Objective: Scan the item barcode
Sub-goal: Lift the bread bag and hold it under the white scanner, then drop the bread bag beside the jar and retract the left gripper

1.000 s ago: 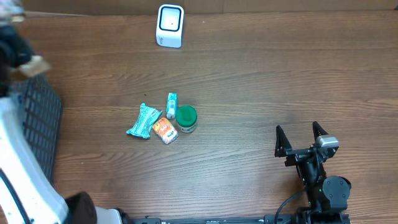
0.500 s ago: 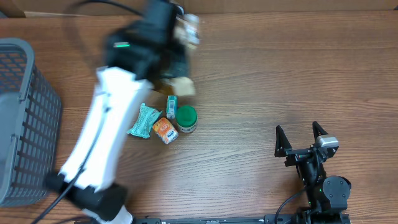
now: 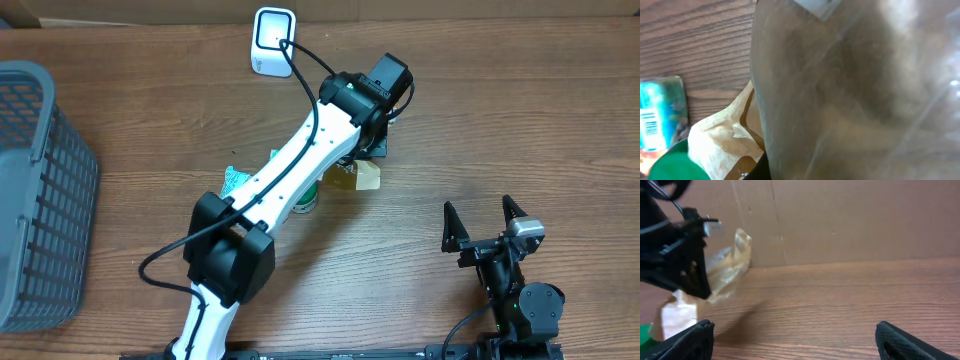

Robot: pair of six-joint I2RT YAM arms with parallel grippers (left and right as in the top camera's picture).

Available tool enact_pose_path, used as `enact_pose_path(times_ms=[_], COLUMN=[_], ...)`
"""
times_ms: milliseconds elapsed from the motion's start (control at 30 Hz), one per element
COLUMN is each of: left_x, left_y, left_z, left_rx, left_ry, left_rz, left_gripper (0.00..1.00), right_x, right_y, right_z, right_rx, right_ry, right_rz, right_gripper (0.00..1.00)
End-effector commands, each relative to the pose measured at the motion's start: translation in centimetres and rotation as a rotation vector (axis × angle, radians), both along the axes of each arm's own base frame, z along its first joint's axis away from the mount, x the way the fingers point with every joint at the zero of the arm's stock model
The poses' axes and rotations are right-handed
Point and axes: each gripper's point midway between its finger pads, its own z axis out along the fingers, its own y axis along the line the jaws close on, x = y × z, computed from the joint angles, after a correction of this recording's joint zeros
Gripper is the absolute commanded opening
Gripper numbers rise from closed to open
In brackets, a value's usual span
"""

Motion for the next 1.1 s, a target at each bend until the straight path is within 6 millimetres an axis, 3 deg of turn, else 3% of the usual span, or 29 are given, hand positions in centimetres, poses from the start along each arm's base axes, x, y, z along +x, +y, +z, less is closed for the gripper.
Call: enact_pose_path(times_ms=[0, 133, 333, 367, 400, 500, 633, 700, 767, 867, 900, 967, 1000, 1033, 1067], left_x=[0.0, -0.2, -0.6, -0.6, -0.5, -0.6, -0.5, -0.2, 0.5, 1.5, 2.1, 2.6, 3.2, 3.3, 3.4], left_y=[-0.8, -1.0, -1.4, -1.3, -1.3, -1.3, -1.7, -1.6, -0.6, 1.9, 4.2, 7.0, 10.6, 12.2, 16.1], left_z=[-0.4, -0.4, -0.4, -0.4, -0.4, -0.4, 0.0, 0.9, 3.2, 6.7, 9.2, 11.7, 14.3, 15.2, 17.0], left_rx=[-0.035, -0.047, -0.068, -0.068, -0.068, -0.067, -0.081, -0.084, -0.084, -0.082, -0.083, -0.082, -0.076, -0.072, -0.063], left_ry=[0.014, 0.023, 0.045, 0.045, 0.044, 0.046, 0.044, 0.027, -0.005, -0.041, -0.065, -0.094, -0.130, -0.142, -0.167], left_rz=[0.037, 0.033, 0.022, 0.022, 0.019, 0.019, -0.016, -0.041, -0.084, -0.100, -0.085, -0.063, -0.033, -0.015, 0.039], left_gripper=[0.10, 0.31, 0.43, 0.54, 0.57, 0.62, 0.62, 0.62, 0.62, 0.67, 0.68, 0.72, 0.72, 0.75, 0.84], right_x=[0.0, 0.0, 0.0, 0.0, 0.0, 0.0, 0.0, 0.0, 0.0, 0.0, 0.0, 0.0, 0.0, 0.0, 0.0], right_y=[-0.1, 0.0, -0.1, -0.1, 0.0, -0.1, -0.1, -0.1, -0.1, -0.1, -0.1, -0.1, 0.0, 0.0, 0.0], right_z=[-0.2, -0.2, -0.2, -0.2, -0.2, -0.2, -0.2, -0.2, -0.2, -0.2, -0.2, -0.2, -0.2, -0.2, -0.2], right_rx=[0.001, 0.001, 0.001, 0.001, 0.001, 0.001, 0.001, 0.001, 0.001, 0.001, 0.001, 0.001, 0.001, 0.000, 0.001], right_ry=[-0.001, -0.001, -0.001, -0.001, -0.001, -0.001, -0.001, -0.001, -0.001, -0.001, -0.001, -0.001, -0.001, -0.001, -0.001], right_rz=[-0.005, -0.005, -0.005, -0.005, -0.005, -0.005, -0.005, -0.005, -0.005, -0.005, -0.005, -0.005, -0.005, -0.005, -0.005], right_gripper=[1.00, 1.00, 1.00, 1.00, 1.00, 1.00, 1.00, 1.00, 1.00, 1.00, 1.00, 1.00, 1.00, 1.00, 1.00])
